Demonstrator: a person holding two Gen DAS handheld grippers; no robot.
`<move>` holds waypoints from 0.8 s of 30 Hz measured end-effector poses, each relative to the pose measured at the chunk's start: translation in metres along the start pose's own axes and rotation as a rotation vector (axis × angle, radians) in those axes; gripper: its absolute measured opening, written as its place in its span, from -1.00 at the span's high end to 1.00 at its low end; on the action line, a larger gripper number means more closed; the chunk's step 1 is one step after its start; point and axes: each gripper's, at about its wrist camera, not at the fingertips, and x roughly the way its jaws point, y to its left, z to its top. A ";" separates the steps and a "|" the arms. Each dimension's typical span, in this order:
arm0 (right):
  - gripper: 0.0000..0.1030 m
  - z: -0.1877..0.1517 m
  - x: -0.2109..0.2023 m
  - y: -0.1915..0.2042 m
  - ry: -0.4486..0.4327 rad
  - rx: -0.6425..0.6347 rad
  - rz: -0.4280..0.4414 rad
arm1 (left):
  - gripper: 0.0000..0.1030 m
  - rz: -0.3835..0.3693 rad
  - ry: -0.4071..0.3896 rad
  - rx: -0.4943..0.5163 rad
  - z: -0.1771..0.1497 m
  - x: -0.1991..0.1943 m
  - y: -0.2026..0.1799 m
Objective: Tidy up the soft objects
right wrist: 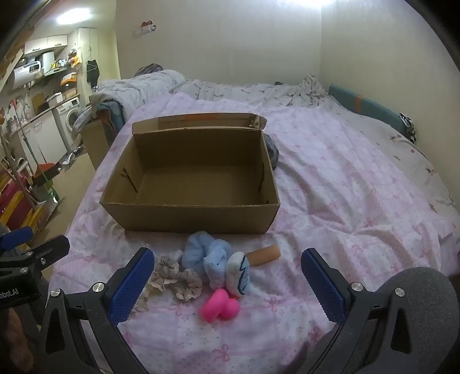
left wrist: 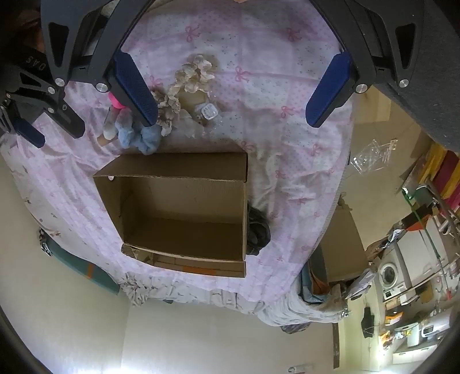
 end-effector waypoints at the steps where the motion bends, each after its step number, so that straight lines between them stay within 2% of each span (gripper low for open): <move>1: -1.00 0.000 0.000 0.000 0.001 0.000 0.000 | -0.99 -0.002 -0.001 -0.001 0.000 0.000 0.001; 24: -1.00 0.000 0.001 0.001 0.001 -0.007 -0.007 | -0.99 0.010 -0.006 0.003 0.000 -0.002 -0.002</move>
